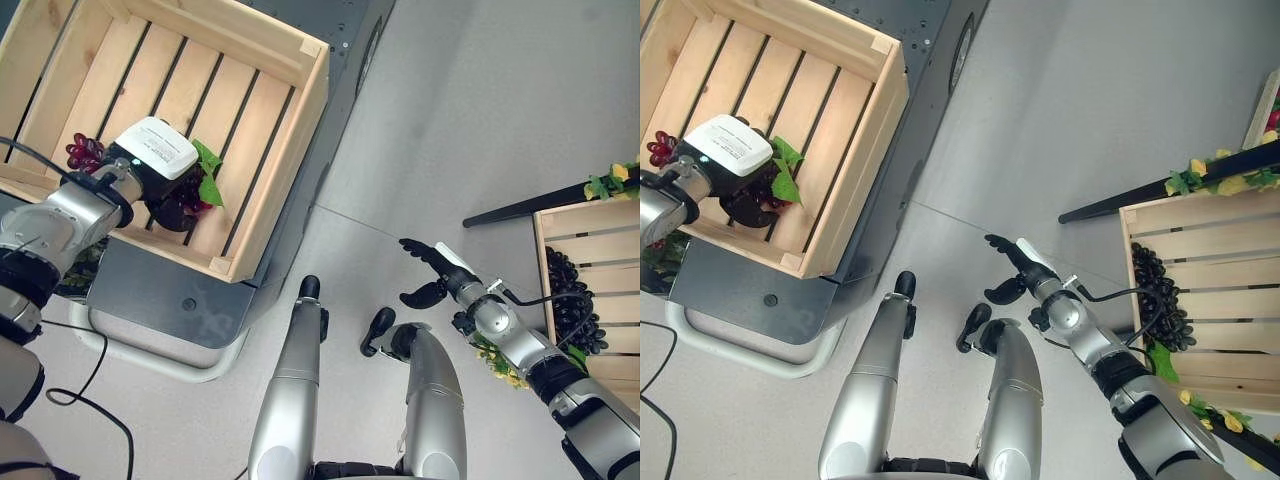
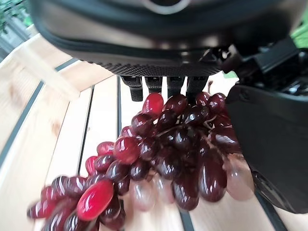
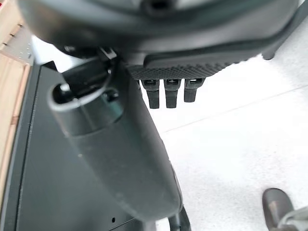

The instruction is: Pick up the fruits from the basket on one side to the basket on the other side

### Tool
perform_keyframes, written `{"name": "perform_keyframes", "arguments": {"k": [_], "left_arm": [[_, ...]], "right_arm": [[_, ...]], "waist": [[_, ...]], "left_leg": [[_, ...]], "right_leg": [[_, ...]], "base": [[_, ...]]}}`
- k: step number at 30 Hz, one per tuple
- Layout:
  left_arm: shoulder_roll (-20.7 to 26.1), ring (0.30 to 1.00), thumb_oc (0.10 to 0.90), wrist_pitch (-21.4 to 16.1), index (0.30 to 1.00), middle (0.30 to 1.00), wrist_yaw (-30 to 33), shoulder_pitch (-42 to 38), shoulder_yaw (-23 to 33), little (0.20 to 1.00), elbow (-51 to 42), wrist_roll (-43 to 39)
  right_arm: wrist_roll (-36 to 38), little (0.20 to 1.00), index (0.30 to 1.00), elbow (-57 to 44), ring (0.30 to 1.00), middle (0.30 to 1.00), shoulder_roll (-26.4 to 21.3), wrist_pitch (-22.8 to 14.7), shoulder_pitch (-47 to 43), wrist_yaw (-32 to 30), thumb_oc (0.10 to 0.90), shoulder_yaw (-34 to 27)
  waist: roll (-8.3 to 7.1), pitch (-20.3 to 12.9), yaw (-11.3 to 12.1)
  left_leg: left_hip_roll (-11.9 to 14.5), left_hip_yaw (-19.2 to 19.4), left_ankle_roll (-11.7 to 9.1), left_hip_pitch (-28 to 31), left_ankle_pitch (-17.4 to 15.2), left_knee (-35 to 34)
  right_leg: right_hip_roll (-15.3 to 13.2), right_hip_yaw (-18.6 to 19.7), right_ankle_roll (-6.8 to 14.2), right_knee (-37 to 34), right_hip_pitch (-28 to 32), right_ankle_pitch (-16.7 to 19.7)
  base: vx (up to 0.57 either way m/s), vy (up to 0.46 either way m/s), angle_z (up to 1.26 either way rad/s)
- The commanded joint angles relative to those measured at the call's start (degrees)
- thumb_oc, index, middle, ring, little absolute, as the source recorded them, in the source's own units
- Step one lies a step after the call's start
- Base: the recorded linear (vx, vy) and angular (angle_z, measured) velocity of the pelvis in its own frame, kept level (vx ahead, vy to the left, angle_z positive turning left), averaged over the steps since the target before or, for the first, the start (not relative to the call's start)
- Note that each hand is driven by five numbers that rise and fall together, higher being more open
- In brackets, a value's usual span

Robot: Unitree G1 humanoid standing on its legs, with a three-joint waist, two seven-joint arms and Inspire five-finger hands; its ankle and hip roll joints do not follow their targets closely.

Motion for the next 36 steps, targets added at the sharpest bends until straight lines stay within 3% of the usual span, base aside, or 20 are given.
{"name": "perform_keyframes", "arguments": {"k": [1,4,5,6,7,8,10,17,24,28,32,36], "left_arm": [[1.2,0.9,0.8,9.4,0.9,0.9,-12.6,-1.1,-2.0,0.9,3.7,6.8],[0.6,0.9,0.8,13.4,0.9,0.9,-17.1,-2.8,-3.3,0.9,3.3,7.8],[0.6,0.869,0.78,15.5,0.869,0.869,-19.1,-3.8,-3.6,0.869,3.3,7.4],[0.6,0.582,0.588,16.2,0.582,0.582,-18.5,-4.3,-3.7,0.582,3.3,7.1],[0.6,0.361,0.441,16.3,0.361,0.361,-18.0,-4.4,-3.7,0.361,3.2,7.0],[0.6,0.3,0.4,17.3,0.3,0.3,-16.9,-4.8,-3.4,0.3,3.4,6.4],[1.2,0.3,0.4,17.8,0.3,0.3,-14.7,-5.0,-3.1,0.3,2.8,5.1],[1.8,0.3,0.4,14.3,0.3,0.3,-8.2,-3.6,-0.2,0.3,4.0,3.7],[1.0,0.3,0.4,10.9,0.3,0.3,6.1,2.0,7.2,0.3,8.8,-13.5],[-0.6,0.3,0.4,5.5,0.3,0.3,13.8,10.3,19.3,0.3,13.6,-31.7],[-3.9,0.3,0.4,0.0,0.3,0.3,13.0,18.0,34.9,0.3,14.9,-41.8],[-5.8,0.3,0.4,-3.3,0.3,0.3,10.2,20.8,42.6,0.3,14.9,-51.7]], "right_arm": [[4.2,0.9,0.9,-1.5,0.9,0.9,-2.8,-5.8,-0.1,-1.2,0.8,-1.5],[4.8,0.9,0.9,-0.5,0.9,0.9,-2.5,-7.1,-0.3,-1.1,0.8,-1.6],[5.1,0.9,0.9,-0.3,0.9,0.9,-2.3,-7.8,-0.3,-1.0,0.8,-1.9],[5.0,0.9,0.9,-0.1,0.9,0.9,-2.0,-8.2,-0.2,-0.9,0.8,-1.9],[5.1,0.9,0.9,-0.2,0.9,0.9,-1.9,-8.3,-0.2,-1.0,0.8,-1.9],[5.3,0.9,0.9,-0.6,0.9,0.9,-1.5,-8.5,0.1,-1.2,0.8,-2.0],[5.4,0.9,0.9,-0.9,0.9,0.9,-1.3,-8.8,0.4,-1.0,0.8,-2.4],[4.7,0.9,0.9,-2.3,0.9,0.9,-0.3,-9.6,1.4,-1.0,0.8,-2.9],[3.2,0.9,0.9,-4.5,0.9,0.9,0.9,-8.0,2.3,-1.9,0.8,-3.4],[2.1,0.9,0.9,-6.2,0.9,0.9,2.1,-7.4,4.3,-2.2,0.8,-3.8],[1.0,0.9,0.9,-8.7,0.9,0.9,4.2,-6.2,6.8,-2.6,0.8,-4.1],[0.6,0.9,0.9,-9.9,0.9,0.9,5.2,-5.5,7.4,-2.6,0.8,-4.1]], "waist": [[-0.4,-0.7,0.5],[-0.74,-0.7,0.4],[-0.93,-0.7,0.4],[-1.05,-0.7,0.5],[-1.14,-0.7,0.5],[-1.39,-0.7,0.6],[-1.54,-0.7,0.8],[-1.68,-0.7,1.5],[-1.07,-0.7,2.1],[-1.05,-0.7,2.6],[-1.71,-0.7,2.9],[-2.0,-0.7,3.0]], "left_leg": [[-0.8,5.9,3.3,5.4,-2.5,-8.6],[-0.7,5.8,3.3,5.2,-2.3,-9.3],[-0.7,5.7,3.3,4.9,-2.4,-9.2],[-0.7,5.6,3.4,4.9,-2.4,-9.2],[-0.6,5.6,3.4,5.0,-2.4,-9.3],[-0.7,5.5,3.5,5.2,-2.4,-9.6],[-0.8,5.1,3.4,5.6,-2.4,-9.9],[-1.2,4.5,3.6,8.3,-2.4,-11.5],[-1.7,4.4,3.6,13.5,-2.7,-13.1],[-2.0,4.2,3.6,18.0,-2.7,-14.8],[-1.9,4.0,3.6,23.2,-2.4,-17.6],[-1.9,4.1,3.7,27.5,-2.4,-19.9]], "right_leg": [[4.0,0.7,-1.2,-2.2,2.3,2.6],[4.1,0.6,-0.8,-2.7,2.0,3.3],[4.1,0.6,-0.6,-2.8,1.8,3.6],[4.2,0.5,-0.5,-2.9,1.8,3.8],[4.1,0.5,-0.4,-2.9,1.8,3.9],[4.0,0.2,-0.1,-3.0,2.0,4.4],[4.1,0.1,0.1,-3.5,2.4,4.6],[3.9,-0.5,0.8,-4.5,4.6,5.5],[3.7,-0.4,1.2,-6.2,9.0,5.7],[3.6,-0.2,1.5,-7.8,13.0,5.8],[3.9,-0.1,1.7,-10.7,17.9,6.2],[3.8,0.0,2.3,-13.0,21.6,6.8]], "base": [[0.0,0.0,0.0],[0.0,0.0,0.0],[-0.01,-0.032,0.02],[-0.01,-0.037,0.06],[0.0,-0.056,0.09],[0.0,-0.046,0.06],[-0.01,-0.049,0.02],[-0.01,-0.035,0.02],[0.0,-0.006,0.01],[0.0,-0.039,-0.01],[0.02,-0.069,-0.04],[0.01,-0.048,-0.08]]}}
